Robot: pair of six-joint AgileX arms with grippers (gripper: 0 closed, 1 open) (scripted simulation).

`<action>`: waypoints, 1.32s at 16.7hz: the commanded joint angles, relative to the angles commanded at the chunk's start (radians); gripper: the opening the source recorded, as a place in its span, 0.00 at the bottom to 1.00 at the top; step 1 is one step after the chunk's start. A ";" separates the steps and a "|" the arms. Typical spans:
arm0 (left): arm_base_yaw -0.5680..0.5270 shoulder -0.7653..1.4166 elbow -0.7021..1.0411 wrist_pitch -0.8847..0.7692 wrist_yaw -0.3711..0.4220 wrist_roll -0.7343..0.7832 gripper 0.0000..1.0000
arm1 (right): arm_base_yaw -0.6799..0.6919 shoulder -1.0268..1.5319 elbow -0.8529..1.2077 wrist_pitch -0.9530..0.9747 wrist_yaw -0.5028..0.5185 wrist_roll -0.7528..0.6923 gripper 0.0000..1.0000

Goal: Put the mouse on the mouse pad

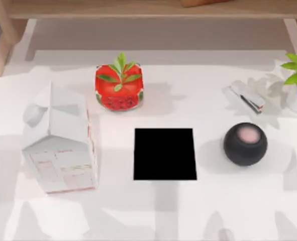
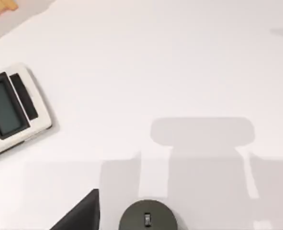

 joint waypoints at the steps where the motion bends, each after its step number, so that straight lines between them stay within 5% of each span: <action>1: 0.011 0.102 0.060 -0.062 0.000 0.006 1.00 | 0.000 0.000 0.000 0.000 0.000 0.000 1.00; 11: 0.094 0.840 0.545 -0.546 -0.001 0.056 1.00 | 0.000 0.000 0.000 0.000 0.000 0.000 1.00; 22: 0.101 0.926 0.573 -0.554 -0.001 0.059 1.00 | 0.000 0.000 0.000 0.000 0.000 0.000 1.00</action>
